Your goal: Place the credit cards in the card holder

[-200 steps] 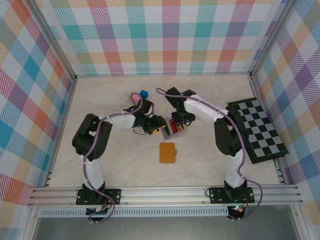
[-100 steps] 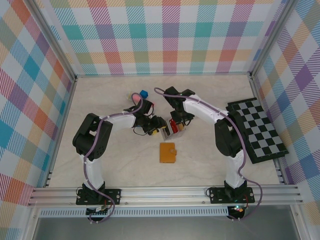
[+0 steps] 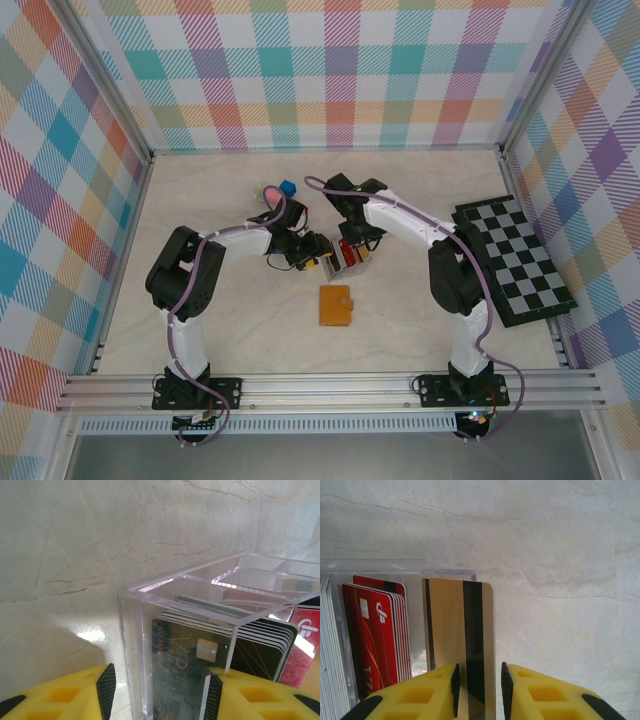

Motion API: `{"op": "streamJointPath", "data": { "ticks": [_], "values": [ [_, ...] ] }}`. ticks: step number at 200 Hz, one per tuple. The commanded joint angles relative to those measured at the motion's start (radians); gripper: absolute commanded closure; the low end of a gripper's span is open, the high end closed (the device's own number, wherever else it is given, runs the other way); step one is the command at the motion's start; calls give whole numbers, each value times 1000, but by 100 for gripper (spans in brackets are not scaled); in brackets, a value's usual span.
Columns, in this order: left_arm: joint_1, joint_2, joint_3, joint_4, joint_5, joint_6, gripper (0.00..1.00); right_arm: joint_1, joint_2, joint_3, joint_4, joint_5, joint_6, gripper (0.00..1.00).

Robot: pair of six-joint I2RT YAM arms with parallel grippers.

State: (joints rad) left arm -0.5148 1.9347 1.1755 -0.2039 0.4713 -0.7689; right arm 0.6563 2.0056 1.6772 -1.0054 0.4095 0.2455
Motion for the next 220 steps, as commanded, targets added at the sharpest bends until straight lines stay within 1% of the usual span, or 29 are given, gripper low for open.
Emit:
{"op": "streamJointPath", "data": {
  "ticks": [1,25,85,97,123,152,157,166,190,220],
  "values": [
    [-5,26,1,-66,-16,15,49,6,-45,27,-36,36,-11,72],
    [-5,28,1,-66,-12,14,49,8,-46,30,-43,43,-10,72],
    [-6,21,1,-66,-16,19,49,17,-69,36,-52,52,-9,77],
    [-5,20,1,-65,-17,20,49,17,-74,36,-53,52,-9,80],
    [-5,18,1,-65,-19,20,49,17,-82,36,-58,53,-10,81],
    [-5,11,1,-65,-23,22,49,17,-98,38,-59,39,-2,85],
    [-5,9,2,-66,-24,24,49,17,-105,38,-58,31,1,86],
    [-5,5,3,-65,-26,27,49,17,-120,36,-54,5,5,91],
    [-5,-32,-8,-60,-35,29,48,16,-193,7,-12,-97,32,95],
    [-6,-106,-21,-28,-46,22,42,-3,-307,-77,71,-230,104,96]
  ]
}}
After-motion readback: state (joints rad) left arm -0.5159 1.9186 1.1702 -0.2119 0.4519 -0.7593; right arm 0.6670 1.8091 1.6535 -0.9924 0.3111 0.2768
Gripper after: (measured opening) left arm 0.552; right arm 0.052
